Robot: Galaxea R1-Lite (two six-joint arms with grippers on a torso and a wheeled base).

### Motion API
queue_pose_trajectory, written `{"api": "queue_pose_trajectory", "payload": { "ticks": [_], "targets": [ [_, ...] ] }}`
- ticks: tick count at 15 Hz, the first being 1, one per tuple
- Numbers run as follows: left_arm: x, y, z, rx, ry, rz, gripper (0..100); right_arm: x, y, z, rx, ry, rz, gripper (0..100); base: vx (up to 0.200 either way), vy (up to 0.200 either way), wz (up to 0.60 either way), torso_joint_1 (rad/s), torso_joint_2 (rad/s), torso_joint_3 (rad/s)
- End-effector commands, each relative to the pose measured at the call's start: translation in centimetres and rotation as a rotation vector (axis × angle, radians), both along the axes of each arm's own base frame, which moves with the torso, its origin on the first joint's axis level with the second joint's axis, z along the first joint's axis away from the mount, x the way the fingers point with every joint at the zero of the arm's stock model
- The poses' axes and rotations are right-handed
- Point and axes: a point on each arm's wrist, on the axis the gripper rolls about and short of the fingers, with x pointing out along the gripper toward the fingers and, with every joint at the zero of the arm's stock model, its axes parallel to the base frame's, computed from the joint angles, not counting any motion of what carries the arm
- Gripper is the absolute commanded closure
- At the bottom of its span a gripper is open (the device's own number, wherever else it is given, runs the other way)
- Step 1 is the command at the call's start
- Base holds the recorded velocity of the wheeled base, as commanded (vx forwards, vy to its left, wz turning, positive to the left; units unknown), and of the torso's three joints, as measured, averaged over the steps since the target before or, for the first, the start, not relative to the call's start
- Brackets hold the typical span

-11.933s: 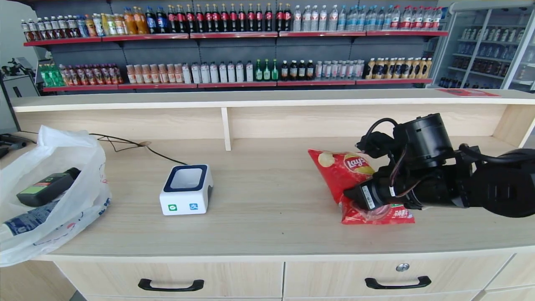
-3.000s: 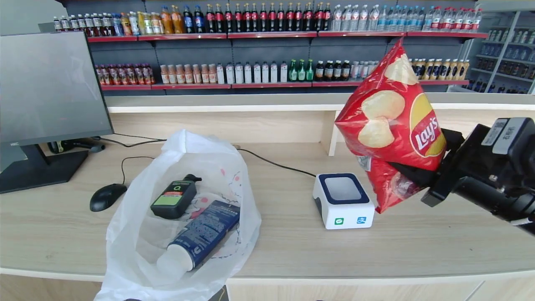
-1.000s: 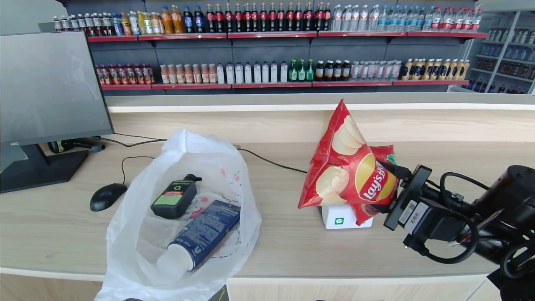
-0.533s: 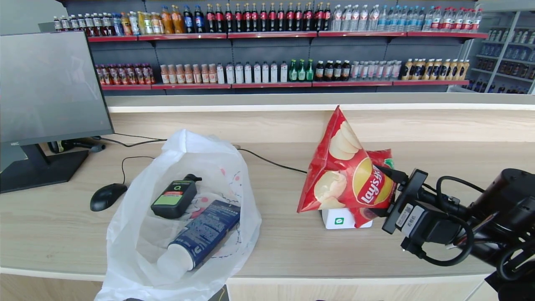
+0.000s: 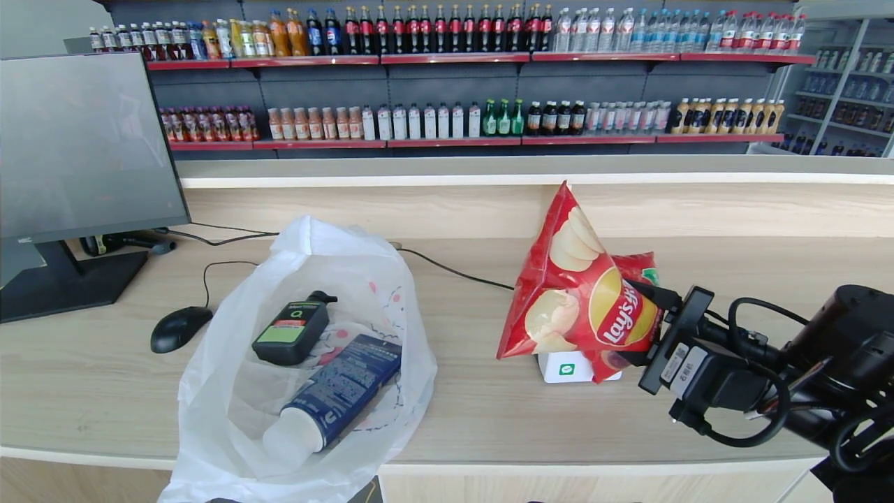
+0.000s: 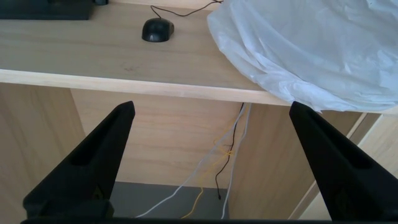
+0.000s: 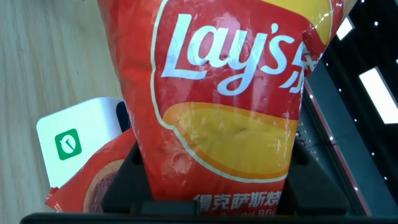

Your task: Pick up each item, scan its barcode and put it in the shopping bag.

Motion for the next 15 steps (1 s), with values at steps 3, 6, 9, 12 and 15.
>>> {"api": "queue_pose_trajectory", "payload": {
  "ticks": [3, 6, 9, 12, 15],
  "targets": [
    [-0.01, 0.0, 0.01, -0.002, -0.001, 0.002, 0, 0.0, 0.01, 0.0, 0.001, 0.0, -0.001, 100, 0.0, 0.0, 0.0, 0.0, 0.0, 0.0],
    [0.01, 0.0, -0.04, -0.002, 0.001, 0.0, 0, -0.01, 0.05, -0.07, 0.0, 0.003, 0.001, 100, 0.0, 0.0, 0.0, 0.0, 0.0, 0.0],
    [-0.01, 0.0, 0.01, 0.0, -0.001, 0.0, 0, 0.04, 0.06, -0.01, 0.002, 0.002, -0.002, 100, 0.0, 0.0, 0.0, 0.0, 0.0, 0.0],
    [-0.01, 0.0, 0.01, 0.0, -0.001, 0.0, 0, 0.11, 0.25, 0.24, 0.019, 0.005, 0.006, 100, 0.0, 0.0, 0.0, 0.0, 0.0, 0.0],
    [-0.01, 0.0, 0.01, -0.002, -0.001, 0.0, 0, -0.14, 0.42, 0.69, 0.042, 0.006, 0.018, 100, 0.0, 0.0, 0.0, 0.0, 0.0, 0.0]
  ]
}}
